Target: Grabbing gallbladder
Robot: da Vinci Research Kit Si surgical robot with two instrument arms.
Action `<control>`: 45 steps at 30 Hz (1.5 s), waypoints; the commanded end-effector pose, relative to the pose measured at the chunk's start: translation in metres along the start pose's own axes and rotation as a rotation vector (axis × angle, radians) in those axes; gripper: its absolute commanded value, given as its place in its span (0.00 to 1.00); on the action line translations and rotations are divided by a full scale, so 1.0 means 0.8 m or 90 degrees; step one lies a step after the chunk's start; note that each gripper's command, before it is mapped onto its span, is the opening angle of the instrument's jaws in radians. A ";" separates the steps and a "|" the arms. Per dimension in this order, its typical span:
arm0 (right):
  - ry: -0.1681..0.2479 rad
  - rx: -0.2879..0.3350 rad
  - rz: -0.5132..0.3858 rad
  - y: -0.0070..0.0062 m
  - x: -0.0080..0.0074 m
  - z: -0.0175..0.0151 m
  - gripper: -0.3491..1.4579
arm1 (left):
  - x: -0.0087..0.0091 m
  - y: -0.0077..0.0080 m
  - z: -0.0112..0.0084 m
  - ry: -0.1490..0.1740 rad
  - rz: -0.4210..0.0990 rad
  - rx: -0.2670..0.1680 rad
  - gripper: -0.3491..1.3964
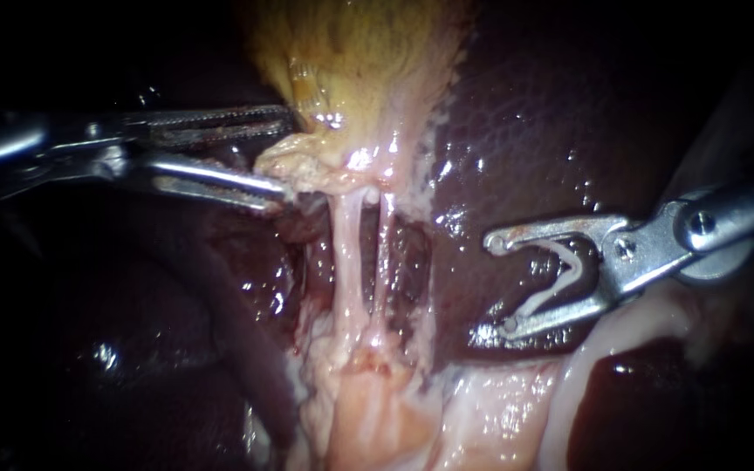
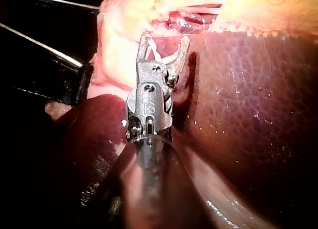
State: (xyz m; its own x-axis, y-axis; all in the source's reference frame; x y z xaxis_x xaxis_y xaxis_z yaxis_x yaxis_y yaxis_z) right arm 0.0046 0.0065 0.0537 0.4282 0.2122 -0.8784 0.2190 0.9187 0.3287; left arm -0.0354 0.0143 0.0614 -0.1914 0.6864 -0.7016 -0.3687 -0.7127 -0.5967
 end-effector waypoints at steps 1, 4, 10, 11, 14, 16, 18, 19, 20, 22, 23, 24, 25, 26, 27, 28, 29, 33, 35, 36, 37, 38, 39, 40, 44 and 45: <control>0.000 0.000 0.000 0.0000 0.0000 0.0000 0.45 | -0.0001 0.0000 0.0001 0.000 -0.001 0.000 0.42; 0.000 0.000 0.000 0.0000 0.0000 0.0000 0.45 | -0.0001 0.0000 0.0000 0.000 -0.001 0.000 0.29; 0.000 0.000 0.000 0.0000 0.0000 0.0001 0.45 | -0.0003 -0.0001 0.0000 0.000 0.000 0.002 0.13; 0.000 0.000 0.000 0.0000 0.0000 0.0001 0.45 | -0.0003 -0.0001 0.0000 0.000 0.000 0.002 0.09; 0.000 0.000 0.000 0.0000 0.0000 0.0001 0.45 | -0.0004 0.0000 -0.0002 0.000 0.000 0.002 0.00; 0.000 0.000 0.000 0.0000 0.0000 0.0001 0.45 | -0.0004 0.0003 -0.0005 -0.001 0.000 -0.004 0.00; 0.000 0.000 0.000 0.0000 0.0000 0.0001 0.45 | -0.0003 0.0008 -0.0008 -0.009 0.004 -0.014 0.00; 0.000 0.000 0.000 0.0000 0.0000 0.0001 0.45 | -0.0002 0.0012 -0.0010 -0.014 0.001 -0.020 0.00; 0.000 0.000 0.000 0.0000 0.0000 0.0000 0.45 | -0.0001 0.0016 -0.0013 -0.022 0.001 -0.022 0.00; 0.000 0.000 0.000 0.0000 0.0000 0.0000 0.45 | 0.0003 0.0023 -0.0019 -0.026 -0.004 -0.025 0.00; 0.000 0.000 0.000 0.0000 0.0000 0.0000 0.45 | 0.0005 0.0026 -0.0022 -0.026 -0.008 -0.028 0.00; 0.000 0.000 0.000 0.0000 0.0000 0.0000 0.45 | 0.0008 0.0027 -0.0026 -0.027 -0.012 -0.029 0.00; 0.000 0.000 0.000 0.0000 0.0000 0.0000 0.45 | 0.0013 0.0029 -0.0032 -0.027 -0.013 -0.031 0.00; 0.000 0.000 0.000 0.0000 0.0000 0.0000 0.45 | 0.0017 0.0029 -0.0037 -0.027 -0.015 -0.032 0.00; 0.000 0.000 0.000 0.0000 0.0000 0.0000 0.45 | 0.0022 0.0029 -0.0042 -0.028 -0.016 -0.034 0.00; 0.000 0.000 0.000 0.0000 0.0000 0.0000 0.45 | 0.0029 0.0027 -0.0050 -0.029 -0.018 -0.037 0.00; 0.000 0.000 0.000 0.0000 0.0000 0.0000 0.45 | 0.0035 0.0025 -0.0056 -0.029 -0.020 -0.040 0.00; 0.000 0.000 0.000 0.0000 0.0000 -0.0001 0.45 | 0.0059 0.0012 -0.0084 -0.022 -0.027 -0.029 0.00; 0.000 0.000 0.000 0.0000 0.0000 -0.0001 0.45 | 0.0068 0.0006 -0.0096 -0.015 -0.030 -0.023 0.00; 0.000 0.000 0.000 0.0000 0.0000 -0.0001 0.45 | 0.0072 0.0003 -0.0104 -0.012 -0.032 -0.021 0.00; 0.000 0.000 0.000 0.0000 0.0000 -0.0001 0.45 | 0.0075 0.0001 -0.0108 -0.010 -0.033 -0.021 0.00; 0.000 0.000 0.000 0.0000 0.0000 -0.0001 0.45 | 0.0078 -0.0001 -0.0114 -0.007 -0.034 -0.018 0.00; 0.000 0.000 0.000 0.0000 0.0000 -0.0001 0.45 | 0.0080 -0.0002 -0.0118 -0.005 -0.035 -0.017 0.00; 0.000 0.000 0.000 0.0000 0.0000 -0.0001 0.45 | 0.0082 -0.0003 -0.0121 -0.006 -0.036 -0.015 0.00; 0.000 0.000 0.000 0.0000 0.0000 -0.0001 0.45 | 0.0087 -0.0001 -0.0125 -0.002 -0.042 -0.013 0.00; 0.000 0.000 0.000 0.0000 0.0000 -0.0001 0.45 | 0.0087 -0.0001 -0.0124 -0.002 -0.042 -0.012 0.00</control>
State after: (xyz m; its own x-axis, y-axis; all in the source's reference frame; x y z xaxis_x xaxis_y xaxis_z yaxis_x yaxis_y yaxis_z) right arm 0.0045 0.0065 0.0537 0.4282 0.2121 -0.8784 0.2193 0.9186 0.3287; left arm -0.0277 0.0178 0.0527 -0.1707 0.7321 -0.6595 -0.3621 -0.6690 -0.6491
